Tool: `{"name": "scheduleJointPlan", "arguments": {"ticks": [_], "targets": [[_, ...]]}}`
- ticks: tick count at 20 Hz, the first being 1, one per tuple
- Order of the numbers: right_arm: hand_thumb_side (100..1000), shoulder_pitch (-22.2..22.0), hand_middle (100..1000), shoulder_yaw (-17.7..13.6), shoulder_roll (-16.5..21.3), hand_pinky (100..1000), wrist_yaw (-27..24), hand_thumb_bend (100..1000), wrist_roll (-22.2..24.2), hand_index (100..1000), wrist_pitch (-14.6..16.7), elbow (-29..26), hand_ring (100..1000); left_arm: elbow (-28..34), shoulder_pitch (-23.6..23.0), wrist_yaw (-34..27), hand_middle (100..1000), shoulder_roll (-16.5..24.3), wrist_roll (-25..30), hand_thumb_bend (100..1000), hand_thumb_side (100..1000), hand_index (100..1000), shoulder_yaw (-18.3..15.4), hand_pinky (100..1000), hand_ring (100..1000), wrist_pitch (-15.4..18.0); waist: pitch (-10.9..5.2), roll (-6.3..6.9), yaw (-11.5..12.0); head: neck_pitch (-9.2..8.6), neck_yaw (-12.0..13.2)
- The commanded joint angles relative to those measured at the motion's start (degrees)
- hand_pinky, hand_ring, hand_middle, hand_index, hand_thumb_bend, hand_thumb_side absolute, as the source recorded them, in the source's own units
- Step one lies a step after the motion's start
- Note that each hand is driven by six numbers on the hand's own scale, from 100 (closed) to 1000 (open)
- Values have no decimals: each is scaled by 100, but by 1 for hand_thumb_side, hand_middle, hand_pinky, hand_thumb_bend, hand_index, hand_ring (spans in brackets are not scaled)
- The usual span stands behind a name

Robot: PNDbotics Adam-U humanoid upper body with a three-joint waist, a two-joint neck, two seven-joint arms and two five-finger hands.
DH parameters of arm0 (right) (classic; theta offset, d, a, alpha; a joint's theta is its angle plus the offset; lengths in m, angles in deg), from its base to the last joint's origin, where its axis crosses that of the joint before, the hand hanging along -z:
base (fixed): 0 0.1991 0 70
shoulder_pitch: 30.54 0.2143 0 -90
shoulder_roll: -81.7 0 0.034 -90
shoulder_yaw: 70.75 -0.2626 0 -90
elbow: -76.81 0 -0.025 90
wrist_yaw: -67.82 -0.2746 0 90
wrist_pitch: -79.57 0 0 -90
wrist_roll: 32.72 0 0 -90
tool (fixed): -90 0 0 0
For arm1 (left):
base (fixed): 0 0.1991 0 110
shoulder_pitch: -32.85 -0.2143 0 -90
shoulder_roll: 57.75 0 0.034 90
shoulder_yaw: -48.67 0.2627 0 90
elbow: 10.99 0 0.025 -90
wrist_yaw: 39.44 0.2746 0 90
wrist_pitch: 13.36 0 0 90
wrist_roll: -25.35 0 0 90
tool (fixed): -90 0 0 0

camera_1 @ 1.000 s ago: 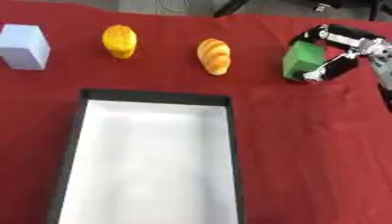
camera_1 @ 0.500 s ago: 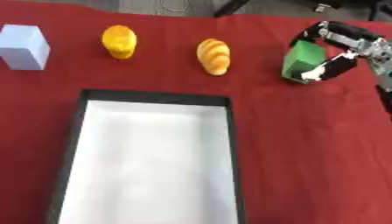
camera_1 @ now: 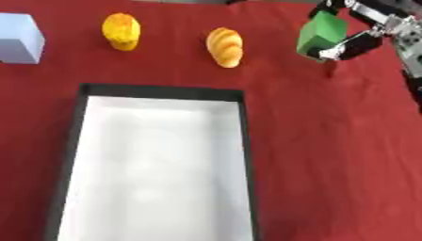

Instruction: Pick up objects on the table and place them in the box.

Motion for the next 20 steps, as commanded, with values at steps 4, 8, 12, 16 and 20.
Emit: {"name": "scheduleJointPlan", "arguments": {"ticks": [4, 8, 12, 16, 20], "targets": [[315, 577, 396, 412, 28, 792, -610, 449, 300, 559, -198, -915, 474, 5, -149, -131, 723, 277, -94, 100, 759, 790, -122, 818, 779, 7, -754, -48, -167, 323, 65], [302, 923, 399, 779, -338, 792, -995, 447, 534, 563, -394, -1538, 475, -82, -264, -239, 723, 351, -165, 100, 754, 790, -183, 818, 778, 9, -1027, -39, -261, 528, 97], [297, 1132, 402, 1090, -806, 787, -1373, 447, 815, 565, -640, -2152, 475, -227, -313, -333, 723, 404, -224, 100, 751, 790, -229, 818, 777, -7, -1256, -36, -352, 685, 151], [225, 1119, 401, 1224, -1209, 785, -1708, 430, 966, 562, -965, -2747, 474, -369, -361, -402, 722, 453, -268, 100, 750, 789, -280, 818, 776, -10, -1422, -52, -439, 699, 239], [187, 886, 402, 1373, -1714, 785, -2047, 405, 962, 562, -1033, -3327, 476, -485, -455, -429, 722, 495, -309, 100, 751, 789, -333, 819, 776, -4, -1567, -60, -519, 700, 381]]}}
